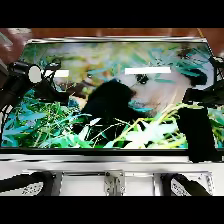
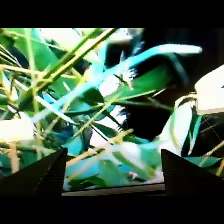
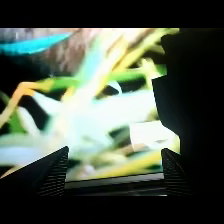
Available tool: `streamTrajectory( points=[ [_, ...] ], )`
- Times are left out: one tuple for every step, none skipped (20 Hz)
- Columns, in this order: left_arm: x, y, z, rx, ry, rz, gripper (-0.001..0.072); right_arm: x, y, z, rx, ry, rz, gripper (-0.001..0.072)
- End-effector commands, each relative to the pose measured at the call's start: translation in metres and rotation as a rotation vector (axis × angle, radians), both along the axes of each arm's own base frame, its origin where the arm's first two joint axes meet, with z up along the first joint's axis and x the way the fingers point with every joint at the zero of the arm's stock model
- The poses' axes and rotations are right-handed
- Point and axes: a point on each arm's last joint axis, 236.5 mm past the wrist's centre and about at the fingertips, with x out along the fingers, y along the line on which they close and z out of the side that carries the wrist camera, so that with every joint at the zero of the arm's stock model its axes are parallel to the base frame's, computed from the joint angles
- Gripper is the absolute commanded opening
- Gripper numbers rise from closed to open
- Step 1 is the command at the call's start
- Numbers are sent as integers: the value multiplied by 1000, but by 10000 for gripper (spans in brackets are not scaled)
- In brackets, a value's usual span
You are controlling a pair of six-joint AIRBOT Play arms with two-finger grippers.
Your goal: Fold the shirts.
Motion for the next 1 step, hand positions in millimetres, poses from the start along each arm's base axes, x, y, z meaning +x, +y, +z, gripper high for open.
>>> streamTrajectory(
  points=[
    [1,0,0,-2,-5,0,699,0,0,0,0,0,0,698]
  ],
)
